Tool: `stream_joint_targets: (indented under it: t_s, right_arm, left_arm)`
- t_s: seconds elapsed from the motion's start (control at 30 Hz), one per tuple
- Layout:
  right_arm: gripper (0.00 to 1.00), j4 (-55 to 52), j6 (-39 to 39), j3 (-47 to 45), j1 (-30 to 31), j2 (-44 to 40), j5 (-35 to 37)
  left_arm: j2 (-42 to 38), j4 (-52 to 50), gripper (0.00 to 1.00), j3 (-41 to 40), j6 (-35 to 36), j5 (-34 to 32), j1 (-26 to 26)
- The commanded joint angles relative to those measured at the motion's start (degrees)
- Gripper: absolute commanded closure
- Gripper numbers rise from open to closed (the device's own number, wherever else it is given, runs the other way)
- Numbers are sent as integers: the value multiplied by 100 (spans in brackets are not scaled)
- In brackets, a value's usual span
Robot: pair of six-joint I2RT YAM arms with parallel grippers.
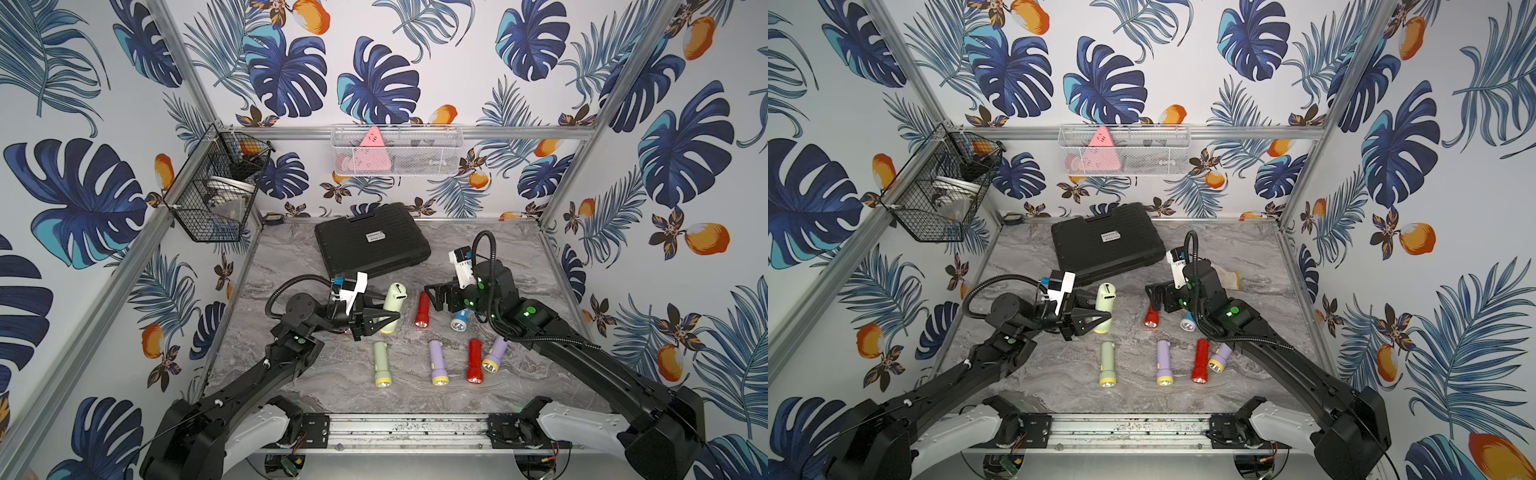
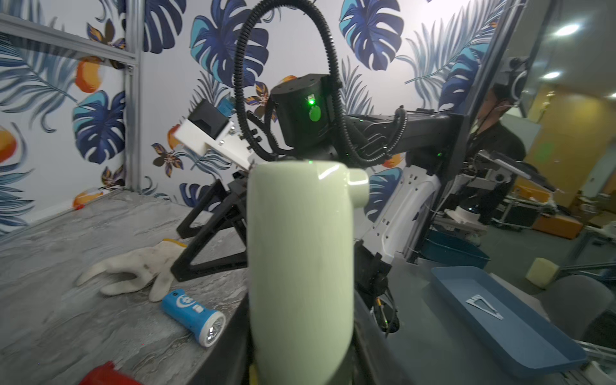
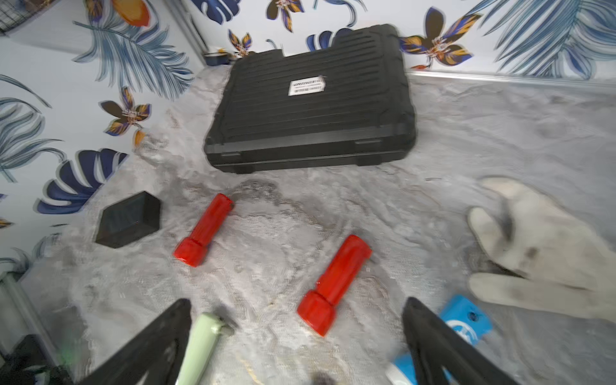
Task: Close the plug at the bottom of the flashlight
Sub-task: Place the flashlight at the center of the board.
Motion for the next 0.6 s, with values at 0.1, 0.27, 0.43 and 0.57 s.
stream_joint_targets:
  t_s: [0.1, 0.27, 0.43, 0.57]
  right_arm:
    - [0, 18, 697, -326, -409, -185, 738]
    - [0, -43, 1026, -496, -1336, -250, -32]
    - [0, -218, 1122, -442, -1604, -133, 1]
    - [0, -278, 1174, -373, -1658, 31, -111]
  left_arm:
    - [-237, -2753, 100, 423, 1107, -2058, -226]
    - [3, -3562, 100, 679, 501, -3495, -462]
    - [390, -4467, 100, 1064, -76, -4805, -680]
    - [915, -5323, 100, 1553, -463, -5343, -712]
